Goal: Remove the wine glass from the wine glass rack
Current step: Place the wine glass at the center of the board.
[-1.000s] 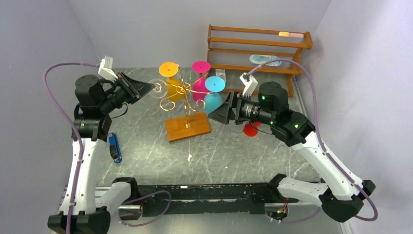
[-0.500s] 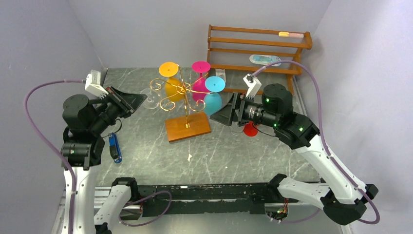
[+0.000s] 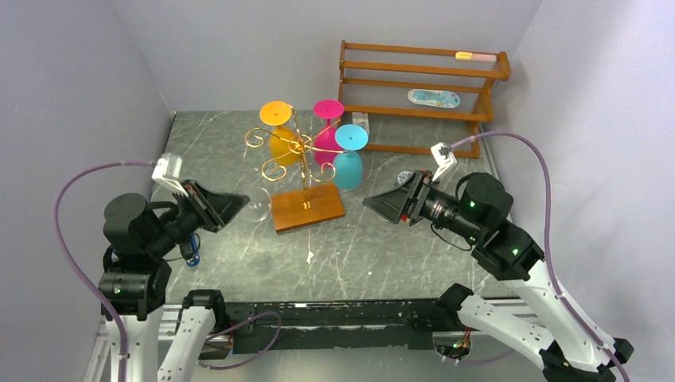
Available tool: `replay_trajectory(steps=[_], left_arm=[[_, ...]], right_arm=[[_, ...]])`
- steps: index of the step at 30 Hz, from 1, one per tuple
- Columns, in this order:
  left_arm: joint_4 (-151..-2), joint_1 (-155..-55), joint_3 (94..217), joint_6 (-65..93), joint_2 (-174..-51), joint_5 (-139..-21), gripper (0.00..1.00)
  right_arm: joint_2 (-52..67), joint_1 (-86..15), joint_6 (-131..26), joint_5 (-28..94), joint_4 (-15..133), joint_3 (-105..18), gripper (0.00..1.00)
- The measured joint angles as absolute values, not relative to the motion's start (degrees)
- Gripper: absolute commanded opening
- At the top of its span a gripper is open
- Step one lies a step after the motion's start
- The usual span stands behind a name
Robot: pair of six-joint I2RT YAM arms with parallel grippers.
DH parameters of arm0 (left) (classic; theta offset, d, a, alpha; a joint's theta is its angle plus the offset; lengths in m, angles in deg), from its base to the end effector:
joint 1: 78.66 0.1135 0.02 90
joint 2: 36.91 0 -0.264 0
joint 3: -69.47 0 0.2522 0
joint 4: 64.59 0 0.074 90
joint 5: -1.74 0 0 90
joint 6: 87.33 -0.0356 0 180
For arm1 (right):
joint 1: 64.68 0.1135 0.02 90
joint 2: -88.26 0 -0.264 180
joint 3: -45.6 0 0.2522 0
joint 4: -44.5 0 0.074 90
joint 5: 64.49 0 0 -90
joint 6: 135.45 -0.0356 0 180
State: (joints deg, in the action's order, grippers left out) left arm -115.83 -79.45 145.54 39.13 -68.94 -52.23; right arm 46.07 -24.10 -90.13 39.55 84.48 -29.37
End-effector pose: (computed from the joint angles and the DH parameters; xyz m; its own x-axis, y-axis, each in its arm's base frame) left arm 0.0792 -0.0220 0.4160 -0.4542 -0.4744 -0.7541 0.4038 0.6449 -0.6489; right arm 0.1038 0.1003 0.4137 -0.6400 0.3500 -0.6841 -0.5118 0.4699 0.7192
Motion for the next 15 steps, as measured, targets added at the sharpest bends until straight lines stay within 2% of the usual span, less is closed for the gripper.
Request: replay_trajectory(steps=[7,11,15], left_arm=[[-121.1,-77.31,136.99,31.72,-62.05,-41.39,0.05],[-120.92,-75.69,135.37,30.5,-61.7,-37.41,0.05],[-121.49,-75.43,135.18,28.45,-63.96,-38.22,0.05]], right_arm=[[49.48,-24.1,-94.94,42.04,74.84,-21.22,0.76],[45.96,-24.08,-97.5,46.89,70.08,-18.79,0.75],[41.96,-24.08,-98.13,49.67,68.85,-18.79,0.75]])
